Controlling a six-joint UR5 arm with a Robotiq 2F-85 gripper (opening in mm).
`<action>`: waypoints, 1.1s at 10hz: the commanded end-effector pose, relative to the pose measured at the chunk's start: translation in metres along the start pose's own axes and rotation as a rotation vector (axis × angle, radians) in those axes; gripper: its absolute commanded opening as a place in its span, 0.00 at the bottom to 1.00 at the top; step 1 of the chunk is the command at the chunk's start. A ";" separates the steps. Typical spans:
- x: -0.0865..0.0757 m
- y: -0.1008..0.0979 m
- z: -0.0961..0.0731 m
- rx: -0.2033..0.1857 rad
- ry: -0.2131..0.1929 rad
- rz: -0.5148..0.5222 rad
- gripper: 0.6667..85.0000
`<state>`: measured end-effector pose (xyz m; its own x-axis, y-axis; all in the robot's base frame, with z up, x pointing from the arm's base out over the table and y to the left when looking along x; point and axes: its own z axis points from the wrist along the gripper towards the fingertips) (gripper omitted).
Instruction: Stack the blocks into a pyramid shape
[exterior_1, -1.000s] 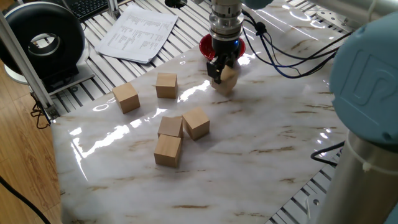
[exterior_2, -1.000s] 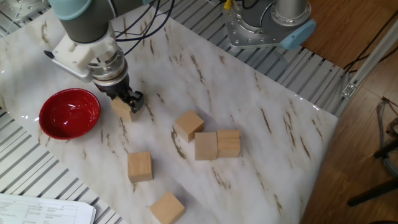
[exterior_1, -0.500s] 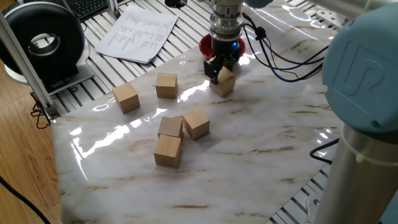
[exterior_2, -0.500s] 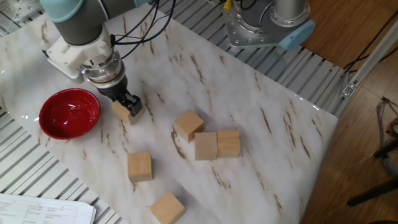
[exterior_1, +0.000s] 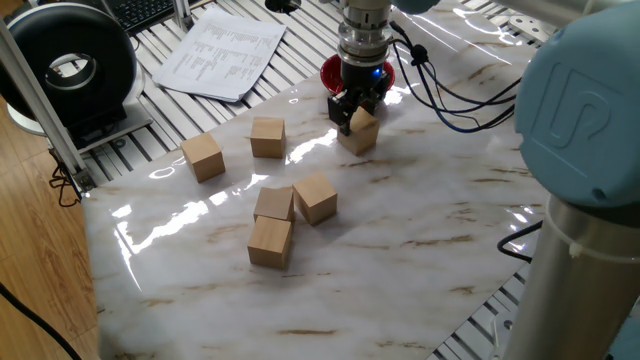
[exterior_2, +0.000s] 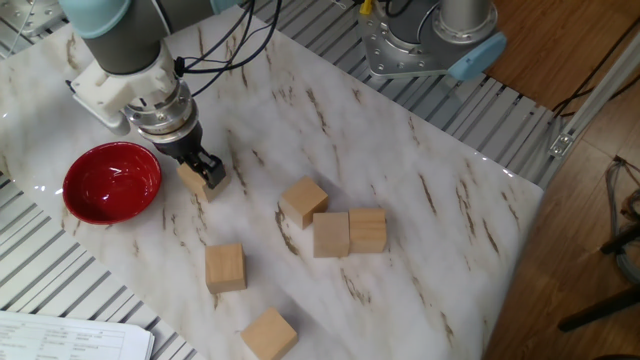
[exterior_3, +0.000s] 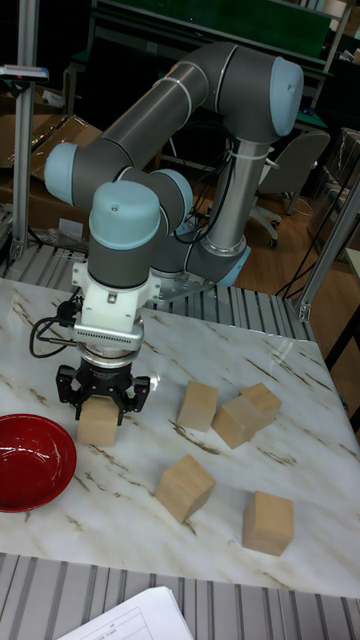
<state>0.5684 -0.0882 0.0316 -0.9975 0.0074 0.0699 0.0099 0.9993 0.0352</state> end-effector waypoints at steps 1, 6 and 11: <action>-0.003 0.000 -0.004 0.003 -0.001 0.033 0.01; -0.002 0.008 -0.004 -0.037 0.009 0.087 0.01; 0.000 0.002 -0.004 -0.012 0.016 0.080 0.01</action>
<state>0.5681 -0.0846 0.0347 -0.9929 0.0799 0.0886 0.0840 0.9955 0.0441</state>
